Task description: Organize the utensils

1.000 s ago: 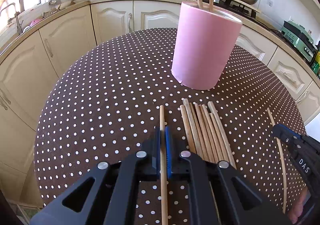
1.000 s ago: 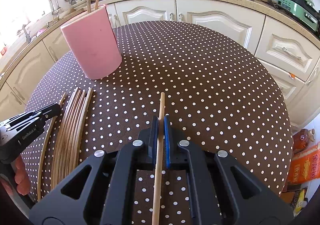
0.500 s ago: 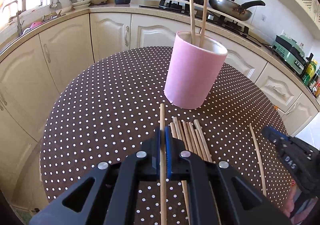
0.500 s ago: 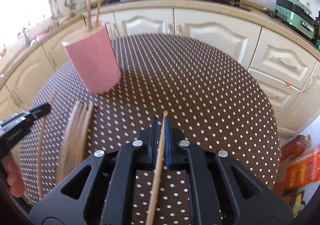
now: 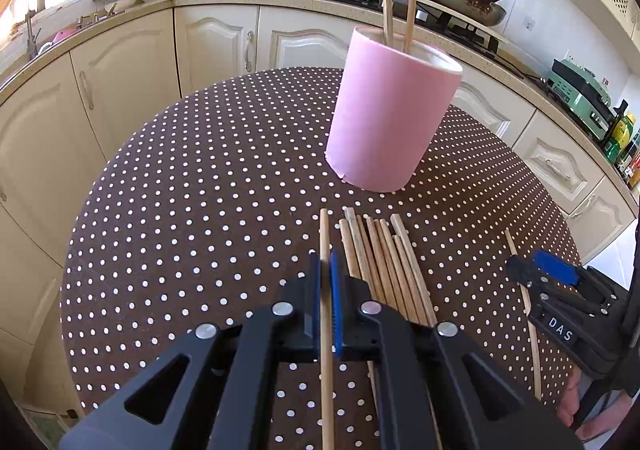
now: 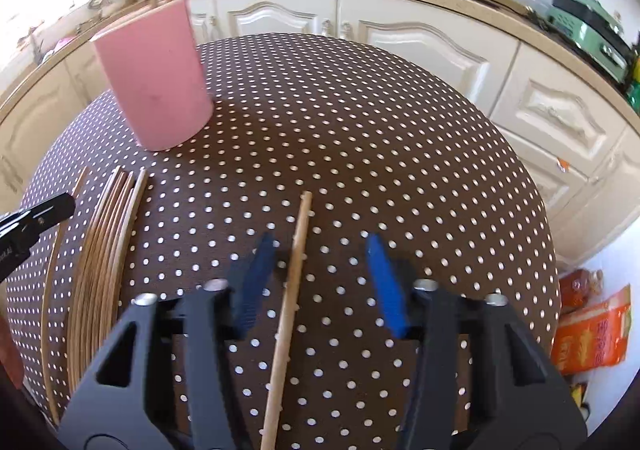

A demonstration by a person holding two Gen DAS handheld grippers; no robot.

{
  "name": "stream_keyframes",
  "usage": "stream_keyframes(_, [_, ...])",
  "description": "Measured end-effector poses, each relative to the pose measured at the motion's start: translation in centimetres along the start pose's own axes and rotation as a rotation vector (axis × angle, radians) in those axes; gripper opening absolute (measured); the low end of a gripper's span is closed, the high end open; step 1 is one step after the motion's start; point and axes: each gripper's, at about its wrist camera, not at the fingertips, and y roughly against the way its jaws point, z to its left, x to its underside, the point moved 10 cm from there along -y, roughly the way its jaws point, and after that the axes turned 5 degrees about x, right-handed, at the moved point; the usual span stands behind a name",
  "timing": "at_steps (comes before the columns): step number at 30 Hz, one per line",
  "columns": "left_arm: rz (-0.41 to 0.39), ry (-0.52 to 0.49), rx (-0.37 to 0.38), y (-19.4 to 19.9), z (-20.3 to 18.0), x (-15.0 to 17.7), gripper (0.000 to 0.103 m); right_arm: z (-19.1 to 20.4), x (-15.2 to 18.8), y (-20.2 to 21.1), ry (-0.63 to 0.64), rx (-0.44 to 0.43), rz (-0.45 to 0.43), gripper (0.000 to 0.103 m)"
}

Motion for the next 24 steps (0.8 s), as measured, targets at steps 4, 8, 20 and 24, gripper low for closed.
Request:
stream_keyframes(4, [0.008,0.003,0.004,-0.4,0.1,0.1,0.006,1.2,-0.1,0.0,0.049,-0.018,-0.008,0.022])
stream_keyframes(8, [0.007,0.02,0.018,-0.3,0.3,0.3,0.005,1.3,0.0,0.1,0.045,-0.017,0.0,0.007])
stream_keyframes(20, [-0.044,0.025,0.024,1.6,0.4,-0.5,0.005,0.5,-1.8,1.4,-0.028,-0.085,-0.069,0.006])
stream_keyframes(24, [-0.069,0.016,0.034,2.4,-0.4,-1.3,0.005,0.3,-2.9,2.6,-0.049,-0.102,-0.106,0.006])
